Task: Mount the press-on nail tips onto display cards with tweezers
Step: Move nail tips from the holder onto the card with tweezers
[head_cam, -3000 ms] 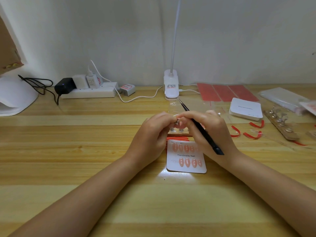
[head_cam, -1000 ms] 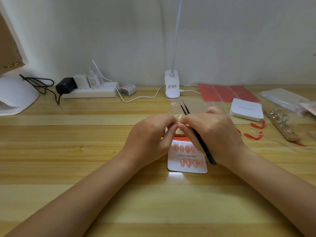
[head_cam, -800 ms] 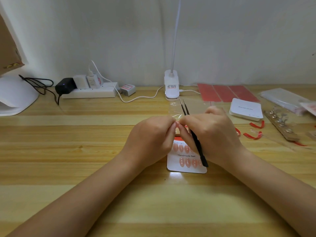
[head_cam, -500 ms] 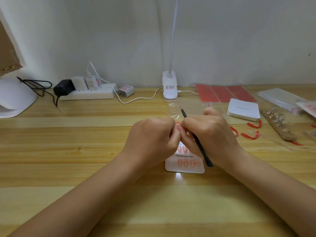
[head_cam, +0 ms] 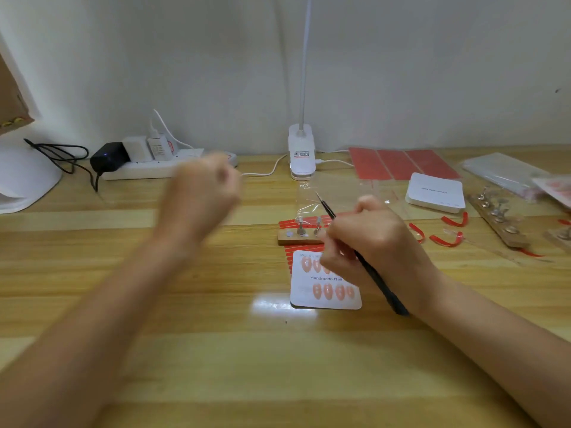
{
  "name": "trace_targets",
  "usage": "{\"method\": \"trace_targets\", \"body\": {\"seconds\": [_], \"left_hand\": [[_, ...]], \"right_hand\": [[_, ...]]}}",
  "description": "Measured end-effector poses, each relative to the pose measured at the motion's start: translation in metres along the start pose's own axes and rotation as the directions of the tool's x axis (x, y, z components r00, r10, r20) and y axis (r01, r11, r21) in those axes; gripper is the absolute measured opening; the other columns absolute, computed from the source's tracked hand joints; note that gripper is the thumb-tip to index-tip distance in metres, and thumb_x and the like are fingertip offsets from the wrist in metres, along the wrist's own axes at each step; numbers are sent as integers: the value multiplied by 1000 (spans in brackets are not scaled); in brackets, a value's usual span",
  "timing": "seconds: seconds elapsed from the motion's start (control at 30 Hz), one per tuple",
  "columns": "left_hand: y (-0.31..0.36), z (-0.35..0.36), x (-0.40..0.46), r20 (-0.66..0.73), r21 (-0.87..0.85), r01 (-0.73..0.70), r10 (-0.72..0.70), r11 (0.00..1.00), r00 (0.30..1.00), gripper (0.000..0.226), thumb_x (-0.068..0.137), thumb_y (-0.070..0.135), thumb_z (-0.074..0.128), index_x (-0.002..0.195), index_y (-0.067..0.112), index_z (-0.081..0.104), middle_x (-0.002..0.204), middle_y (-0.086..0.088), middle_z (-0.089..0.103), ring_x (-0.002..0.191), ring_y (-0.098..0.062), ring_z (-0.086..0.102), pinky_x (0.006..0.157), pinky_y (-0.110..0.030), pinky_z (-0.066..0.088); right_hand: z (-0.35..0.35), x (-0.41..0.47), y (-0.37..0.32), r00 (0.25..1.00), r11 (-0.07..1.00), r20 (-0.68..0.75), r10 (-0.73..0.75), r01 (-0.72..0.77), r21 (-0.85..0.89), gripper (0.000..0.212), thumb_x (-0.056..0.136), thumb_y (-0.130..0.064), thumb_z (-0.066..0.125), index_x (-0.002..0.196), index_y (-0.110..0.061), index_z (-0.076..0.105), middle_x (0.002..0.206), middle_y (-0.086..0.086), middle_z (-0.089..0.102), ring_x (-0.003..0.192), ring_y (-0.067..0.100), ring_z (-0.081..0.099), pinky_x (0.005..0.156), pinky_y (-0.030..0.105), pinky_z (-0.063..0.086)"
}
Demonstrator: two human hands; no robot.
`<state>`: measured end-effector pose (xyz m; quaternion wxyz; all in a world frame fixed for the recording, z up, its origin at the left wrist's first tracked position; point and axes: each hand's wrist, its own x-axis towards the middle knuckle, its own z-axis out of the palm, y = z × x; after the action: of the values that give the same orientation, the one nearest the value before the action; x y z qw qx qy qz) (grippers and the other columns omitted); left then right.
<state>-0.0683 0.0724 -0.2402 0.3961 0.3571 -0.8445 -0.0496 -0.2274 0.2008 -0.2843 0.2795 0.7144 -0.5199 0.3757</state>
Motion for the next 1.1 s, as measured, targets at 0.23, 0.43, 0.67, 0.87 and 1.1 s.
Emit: {"method": "trace_targets", "body": {"seconds": [0.23,0.43,0.67,0.87,1.1], "left_hand": [[-5,19,5,178,-301,-57,115,952,977,16,91,8,55,95,5,70,75,10,58,66,0,50,59,-3,34],[-15,29,-5,349,-338,-59,183,939,919,5,83,14,65,85,17,69,73,19,58,66,4,54,60,-4,36],[-10,36,-10,373,-405,-10,175,914,911,6,84,16,65,85,14,71,72,14,62,66,-3,55,60,-12,40],[-10,42,-15,399,-401,-24,198,916,895,10,83,14,67,90,11,72,73,21,58,66,11,51,59,-5,36],[-3,34,-15,310,-445,57,94,894,946,25,78,14,70,94,24,55,78,11,49,61,0,42,57,-9,36]], "right_hand": [[4,-1,8,952,968,-175,252,-252,23,29,85,-15,45,64,-1,59,54,-1,54,54,17,40,59,19,27],[7,-9,10,907,917,-150,393,-375,136,26,86,-20,42,70,-9,59,57,-6,50,57,15,42,59,17,28],[10,-10,10,951,965,-168,261,-260,29,31,88,-19,49,65,-3,61,51,1,55,57,14,39,63,17,26],[13,-12,13,965,971,-108,237,-236,25,26,88,-23,54,71,-7,66,54,-2,61,48,4,40,61,31,39],[10,-12,11,970,974,-81,227,-225,38,23,87,-24,55,77,-8,68,57,-3,63,57,-2,36,60,32,41]]}}
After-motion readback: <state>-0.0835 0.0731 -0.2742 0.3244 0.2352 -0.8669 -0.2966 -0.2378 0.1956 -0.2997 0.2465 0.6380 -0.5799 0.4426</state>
